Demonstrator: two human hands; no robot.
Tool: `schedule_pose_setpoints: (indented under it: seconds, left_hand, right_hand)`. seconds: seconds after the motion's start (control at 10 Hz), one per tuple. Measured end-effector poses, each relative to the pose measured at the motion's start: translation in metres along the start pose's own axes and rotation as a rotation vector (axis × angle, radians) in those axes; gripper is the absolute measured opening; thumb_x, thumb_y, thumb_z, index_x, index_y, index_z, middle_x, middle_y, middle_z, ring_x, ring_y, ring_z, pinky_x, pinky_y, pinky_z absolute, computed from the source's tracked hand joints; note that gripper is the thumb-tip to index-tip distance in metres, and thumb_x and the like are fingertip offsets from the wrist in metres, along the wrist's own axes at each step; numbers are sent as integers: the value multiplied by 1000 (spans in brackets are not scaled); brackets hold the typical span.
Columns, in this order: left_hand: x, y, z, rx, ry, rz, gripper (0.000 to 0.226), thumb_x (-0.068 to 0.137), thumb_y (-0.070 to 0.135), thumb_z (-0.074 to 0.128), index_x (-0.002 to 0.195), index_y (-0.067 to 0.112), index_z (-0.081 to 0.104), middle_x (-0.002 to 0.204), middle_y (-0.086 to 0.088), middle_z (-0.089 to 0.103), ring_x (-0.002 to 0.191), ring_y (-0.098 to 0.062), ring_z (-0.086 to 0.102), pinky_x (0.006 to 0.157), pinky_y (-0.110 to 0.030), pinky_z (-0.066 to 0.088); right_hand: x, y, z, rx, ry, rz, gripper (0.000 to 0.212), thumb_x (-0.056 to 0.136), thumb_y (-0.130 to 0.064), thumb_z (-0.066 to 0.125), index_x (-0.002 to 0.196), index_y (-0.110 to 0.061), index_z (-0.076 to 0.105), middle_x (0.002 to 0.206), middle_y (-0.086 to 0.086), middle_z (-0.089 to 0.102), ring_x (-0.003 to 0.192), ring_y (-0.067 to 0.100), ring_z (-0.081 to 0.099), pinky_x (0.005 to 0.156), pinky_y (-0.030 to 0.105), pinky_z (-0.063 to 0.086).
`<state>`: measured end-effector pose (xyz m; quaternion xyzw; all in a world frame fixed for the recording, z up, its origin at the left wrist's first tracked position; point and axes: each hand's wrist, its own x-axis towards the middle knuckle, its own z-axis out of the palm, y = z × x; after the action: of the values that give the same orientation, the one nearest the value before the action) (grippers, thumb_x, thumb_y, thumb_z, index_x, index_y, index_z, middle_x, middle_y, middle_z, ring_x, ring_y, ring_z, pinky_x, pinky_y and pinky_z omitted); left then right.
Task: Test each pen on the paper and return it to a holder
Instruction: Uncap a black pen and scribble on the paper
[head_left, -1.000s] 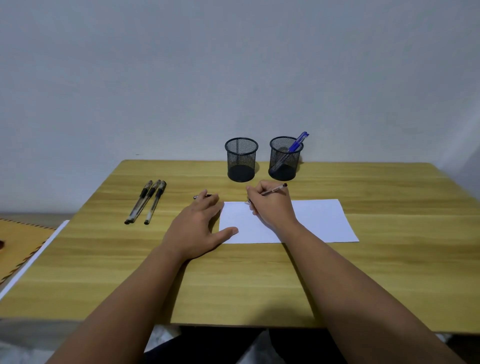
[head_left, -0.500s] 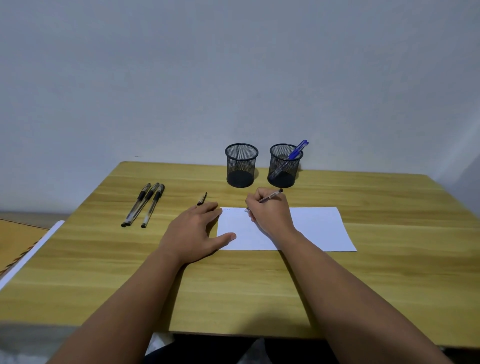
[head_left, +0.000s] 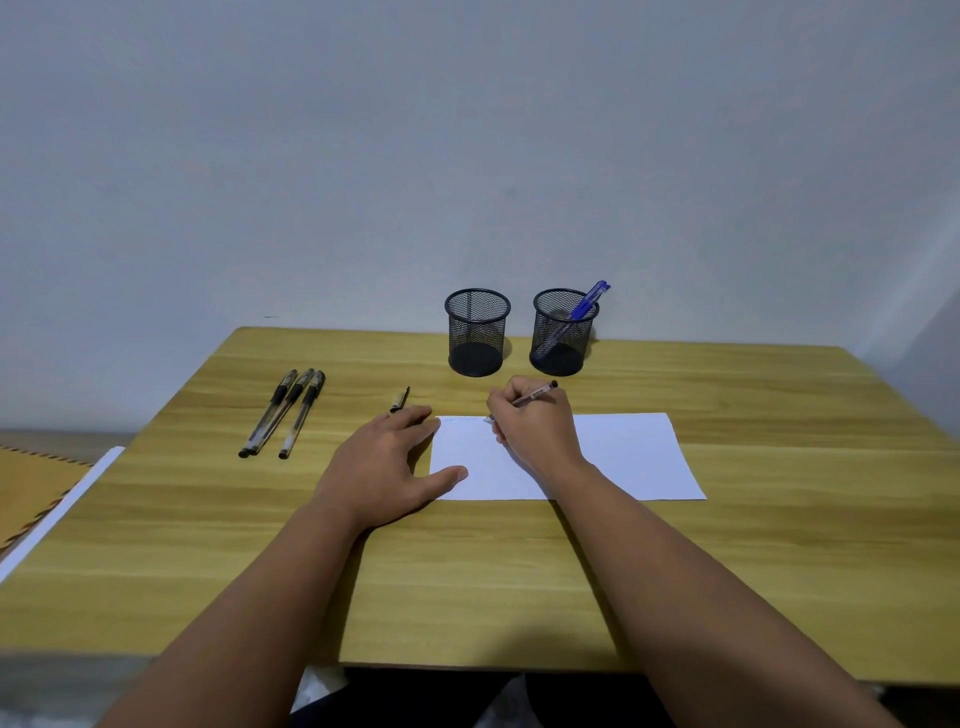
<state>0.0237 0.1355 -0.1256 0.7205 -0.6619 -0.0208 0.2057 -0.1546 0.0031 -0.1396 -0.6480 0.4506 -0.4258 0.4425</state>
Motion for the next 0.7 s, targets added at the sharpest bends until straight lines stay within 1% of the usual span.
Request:
schedule_pose_setpoints:
  seconds: [0.1,0.2,0.4,0.5,0.6,0.7]
  left_hand:
    - [0,0,1,-13,13,-6,86,76,85,52,145,33,54,157,20,40,144,-6,36,110,-34,41]
    - [-1,0,1,-12,12,-5,86,77,84,52,145,33,54,157,20,40,144,-7,36,110,-34,40]
    - [-1,-1,0,-13,6,-5,85,77,84,53,146,34,53,157,20,39,145,-7,35,111,-34,39]
    - [-1,0,0,-13,5,-4,85,77,83,53,146,34,53,157,20,40,145,-7,36,110,-33,39]
    - [-1,0,0,-12,7,-7,85,77,84,53,146,34,53,157,20,40,145,-7,35,110,-34,39]
    - [-1,0,0,-9,6,-9,85,77,84,53,145,34,53,157,20,40,145,-8,35,110,-35,40]
  right_hand:
    - [1,0,-1,54,25,15,37,96,-21,68,77,8,54,71,34,59,54,22,61,53,32,54]
    - [1,-1,-1,26,30,-3,37,96,-21,68,73,6,55,68,31,60,51,19,63,52,33,53]
    - [0,-3,-1,-4,45,-13,37,94,-19,66,73,7,49,67,34,54,50,24,59,53,37,53]
    - [-1,-3,-1,11,50,-6,37,95,-18,66,74,8,49,70,36,52,53,26,58,51,33,52]
    - [-1,-3,-2,-10,53,0,37,96,-19,66,75,7,51,70,34,54,54,26,58,52,32,53]
    - [-1,-3,-3,0,59,3,37,96,-18,65,76,9,48,72,36,51,55,27,57,51,31,53]
